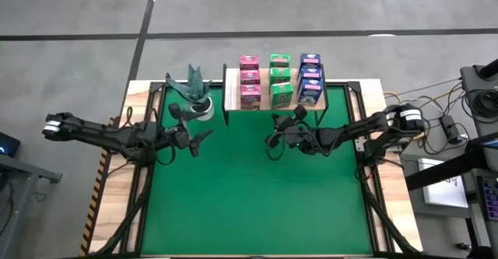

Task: Stack cereal on shelf
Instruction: Return to Home Position

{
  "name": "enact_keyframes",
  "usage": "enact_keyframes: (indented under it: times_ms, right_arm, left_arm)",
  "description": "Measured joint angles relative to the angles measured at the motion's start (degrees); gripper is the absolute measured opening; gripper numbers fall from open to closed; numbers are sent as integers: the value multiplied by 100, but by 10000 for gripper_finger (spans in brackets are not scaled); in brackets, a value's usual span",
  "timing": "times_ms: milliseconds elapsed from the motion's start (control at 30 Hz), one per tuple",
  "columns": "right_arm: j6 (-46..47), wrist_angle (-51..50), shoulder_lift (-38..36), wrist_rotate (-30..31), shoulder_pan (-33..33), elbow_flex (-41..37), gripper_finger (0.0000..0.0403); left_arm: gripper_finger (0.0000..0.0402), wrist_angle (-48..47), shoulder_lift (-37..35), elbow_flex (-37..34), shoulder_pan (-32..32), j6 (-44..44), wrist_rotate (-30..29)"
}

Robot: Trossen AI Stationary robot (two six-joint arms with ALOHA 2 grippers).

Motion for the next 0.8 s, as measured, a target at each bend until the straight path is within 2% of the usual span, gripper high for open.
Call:
enact_keyframes:
  times_ms: [800]
  right_arm:
    - [5, 27, 88, 107, -126, 55, 9]
  left_arm:
    - [275, 7, 0, -7, 77, -10, 10]
